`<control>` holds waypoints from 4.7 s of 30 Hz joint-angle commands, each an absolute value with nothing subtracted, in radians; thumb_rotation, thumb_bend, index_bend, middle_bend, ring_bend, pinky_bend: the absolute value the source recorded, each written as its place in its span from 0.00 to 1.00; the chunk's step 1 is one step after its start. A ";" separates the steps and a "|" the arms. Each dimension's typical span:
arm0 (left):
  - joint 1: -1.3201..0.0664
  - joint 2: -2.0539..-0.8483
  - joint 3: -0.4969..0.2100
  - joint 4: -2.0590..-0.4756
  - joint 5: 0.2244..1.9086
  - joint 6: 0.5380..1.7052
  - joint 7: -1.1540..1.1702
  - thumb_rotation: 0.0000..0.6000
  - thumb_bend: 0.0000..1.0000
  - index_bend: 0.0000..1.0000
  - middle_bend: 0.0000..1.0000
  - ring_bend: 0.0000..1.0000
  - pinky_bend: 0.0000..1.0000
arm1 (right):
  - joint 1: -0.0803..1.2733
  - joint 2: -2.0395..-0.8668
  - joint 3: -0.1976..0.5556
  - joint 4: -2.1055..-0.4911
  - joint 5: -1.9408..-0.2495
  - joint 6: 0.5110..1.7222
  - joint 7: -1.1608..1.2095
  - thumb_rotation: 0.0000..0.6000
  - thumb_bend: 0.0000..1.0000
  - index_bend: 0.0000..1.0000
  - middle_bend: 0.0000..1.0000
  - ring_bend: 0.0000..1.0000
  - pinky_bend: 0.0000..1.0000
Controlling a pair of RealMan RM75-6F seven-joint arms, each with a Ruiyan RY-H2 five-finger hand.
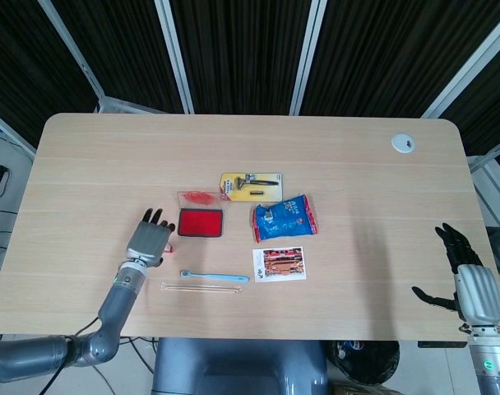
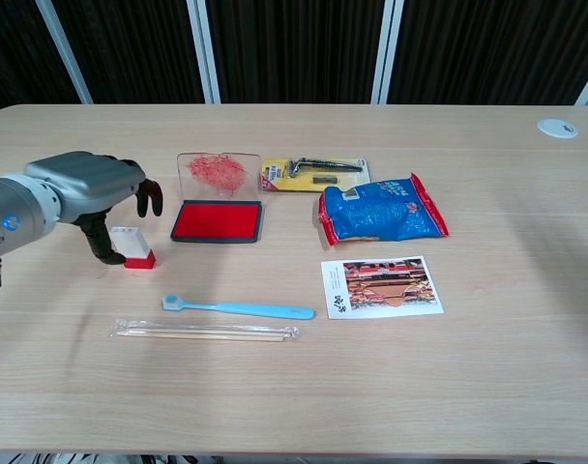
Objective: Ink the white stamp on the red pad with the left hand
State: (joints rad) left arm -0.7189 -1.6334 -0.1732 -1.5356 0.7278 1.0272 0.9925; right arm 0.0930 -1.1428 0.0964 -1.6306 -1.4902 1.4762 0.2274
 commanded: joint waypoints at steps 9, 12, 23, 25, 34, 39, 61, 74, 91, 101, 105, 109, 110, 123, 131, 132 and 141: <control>-0.749 -1.661 -0.142 -1.509 0.720 1.048 0.975 1.00 0.26 0.40 0.40 0.07 0.08 | 0.093 -1.143 0.096 -1.630 -1.492 1.477 0.234 1.00 0.08 0.00 0.00 0.00 0.19; -0.752 -1.654 -0.133 -1.514 0.723 1.060 0.970 1.00 0.26 0.43 0.44 0.09 0.08 | 0.093 -1.142 0.096 -1.630 -1.493 1.477 0.235 1.00 0.08 0.00 0.00 0.00 0.19; -0.765 -1.642 -0.110 -1.502 0.711 1.079 0.964 1.00 0.26 0.46 0.47 0.10 0.08 | 0.093 -1.142 0.095 -1.632 -1.493 1.478 0.236 1.00 0.08 0.00 0.00 0.00 0.19; -0.768 -1.645 -0.108 -1.497 0.709 1.080 0.961 1.00 0.26 0.46 0.48 0.11 0.08 | 0.093 -1.142 0.095 -1.632 -1.492 1.478 0.237 1.00 0.08 0.00 0.00 0.00 0.19; -0.775 -1.652 -0.092 -1.484 0.711 1.081 0.960 1.00 0.30 0.48 0.49 0.11 0.08 | 0.091 -1.144 0.096 -1.632 -1.493 1.483 0.242 1.00 0.09 0.00 0.00 0.00 0.19; -0.777 -1.654 -0.087 -1.476 0.703 1.080 0.961 1.00 0.31 0.47 0.48 0.11 0.08 | 0.091 -1.145 0.096 -1.631 -1.495 1.484 0.243 1.00 0.09 0.00 0.00 0.00 0.19; -0.777 -1.653 -0.081 -1.480 0.786 1.121 0.910 1.00 0.55 0.62 0.63 0.38 0.41 | 0.090 -1.147 0.099 -1.631 -1.492 1.488 0.257 1.00 0.10 0.00 0.00 0.00 0.19; -0.825 -1.653 -0.111 -1.469 0.865 1.118 0.929 1.00 0.56 0.66 0.67 0.45 0.49 | 0.090 -1.146 0.100 -1.631 -1.490 1.486 0.260 1.00 0.10 0.00 0.00 0.00 0.19; -0.973 -1.728 -0.202 -1.333 0.702 0.998 1.049 1.00 0.56 0.68 0.70 0.48 0.52 | 0.091 -1.141 0.101 -1.632 -1.483 1.478 0.269 1.00 0.10 0.00 0.00 0.00 0.19; -1.006 -1.761 -0.199 -1.282 0.625 0.977 1.083 1.00 0.57 0.71 0.73 0.51 0.55 | 0.091 -1.139 0.100 -1.633 -1.484 1.476 0.277 1.00 0.10 0.00 0.00 0.00 0.19; -1.018 -1.766 -0.193 -1.264 0.613 0.967 1.092 1.00 0.57 0.71 0.73 0.51 0.55 | 0.092 -1.138 0.100 -1.634 -1.482 1.473 0.278 1.00 0.10 0.00 0.00 0.00 0.19; -1.029 -1.776 -0.185 -1.246 0.603 0.967 1.104 1.00 0.57 0.72 0.74 0.52 0.56 | 0.092 -1.138 0.100 -1.635 -1.481 1.472 0.280 1.00 0.10 0.00 0.00 0.00 0.19; -1.032 -1.782 -0.184 -1.240 0.595 0.970 1.110 1.00 0.57 0.72 0.74 0.52 0.56 | 0.092 -1.138 0.100 -1.635 -1.481 1.471 0.280 1.00 0.10 0.00 0.00 0.00 0.19; -1.049 -1.817 -0.165 -1.186 0.558 0.960 1.124 1.00 0.57 0.72 0.74 0.52 0.56 | 0.093 -1.136 0.101 -1.639 -1.476 1.467 0.282 1.00 0.10 0.00 0.00 0.00 0.19; -1.050 -1.832 -0.155 -1.154 0.563 0.947 1.109 1.00 0.57 0.72 0.74 0.52 0.56 | 0.093 -1.136 0.101 -1.639 -1.475 1.466 0.284 1.00 0.10 0.00 0.00 0.00 0.19; -1.050 -1.834 -0.153 -1.150 0.565 0.945 1.107 1.00 0.57 0.72 0.74 0.52 0.56 | 0.093 -1.136 0.101 -1.639 -1.475 1.465 0.284 1.00 0.10 0.00 0.00 0.00 0.19; -1.046 -1.847 -0.143 -1.122 0.571 0.935 1.091 1.00 0.57 0.72 0.75 0.53 0.57 | 0.093 -1.137 0.102 -1.638 -1.476 1.467 0.286 1.00 0.10 0.00 0.00 0.00 0.19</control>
